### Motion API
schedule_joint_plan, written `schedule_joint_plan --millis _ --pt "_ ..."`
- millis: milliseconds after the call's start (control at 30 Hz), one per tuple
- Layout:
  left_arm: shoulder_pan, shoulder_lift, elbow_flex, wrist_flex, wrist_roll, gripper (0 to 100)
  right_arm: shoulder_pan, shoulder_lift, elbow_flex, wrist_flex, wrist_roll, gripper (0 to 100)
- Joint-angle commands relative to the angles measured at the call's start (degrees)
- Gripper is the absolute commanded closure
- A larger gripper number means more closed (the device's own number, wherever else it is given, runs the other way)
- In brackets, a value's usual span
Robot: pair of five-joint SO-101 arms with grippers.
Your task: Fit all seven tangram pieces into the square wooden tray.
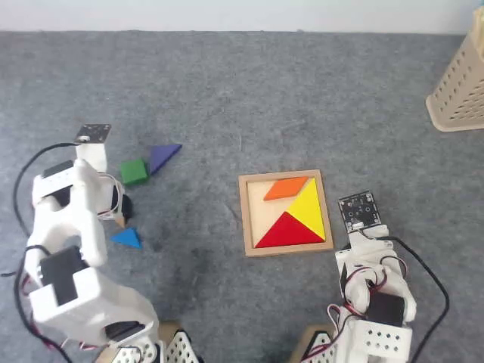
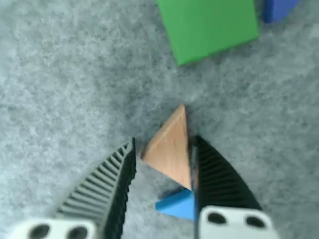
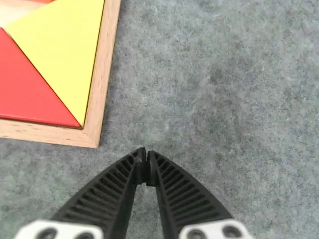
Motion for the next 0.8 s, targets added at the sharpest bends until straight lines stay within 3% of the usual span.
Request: schedule_joint_plan --millis 0,167,400,567,767 --pt "-0.1 -0.2 -1.5 0.8 -0.7 87 -0.3 0.2 1.1 -0.1 0.5 99.1" --pt "0.2 -0.3 -1.9 0.8 -0.6 91 -0.3 0.2 1.1 -0.1 0.5 99.1" --pt "6.0 -2.2 -2.7 3.4 -0.2 92 -0.4 0.2 1.1 -0.1 0.5 99.1" --pt "13.6 -13.0 -5.5 11.8 3.4 92 -0.4 0.2 1.1 0.0 0.5 99.1" --pt "30.2 -23.6 -5.9 17.9 9.1 92 -0.3 0.2 1.1 0.1 0.5 99.1"
